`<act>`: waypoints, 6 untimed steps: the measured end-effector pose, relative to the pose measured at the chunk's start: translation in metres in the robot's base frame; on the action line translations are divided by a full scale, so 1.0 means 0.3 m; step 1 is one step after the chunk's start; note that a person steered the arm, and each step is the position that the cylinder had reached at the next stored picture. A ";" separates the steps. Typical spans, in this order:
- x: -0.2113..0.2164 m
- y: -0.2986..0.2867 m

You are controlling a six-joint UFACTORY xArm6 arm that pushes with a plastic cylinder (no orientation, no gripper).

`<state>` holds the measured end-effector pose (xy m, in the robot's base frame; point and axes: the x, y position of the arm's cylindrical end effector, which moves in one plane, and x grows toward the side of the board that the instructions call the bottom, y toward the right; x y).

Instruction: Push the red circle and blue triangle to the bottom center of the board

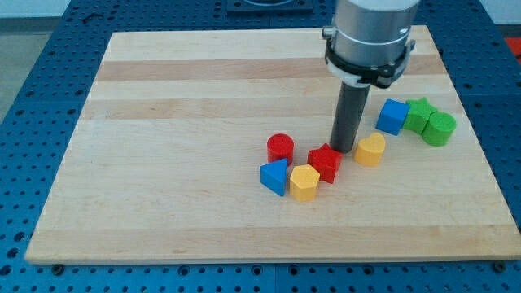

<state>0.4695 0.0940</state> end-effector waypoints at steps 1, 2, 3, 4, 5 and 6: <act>-0.093 -0.086; -0.090 -0.176; -0.076 -0.282; 0.018 -0.361; 0.064 -0.385; 0.093 -0.385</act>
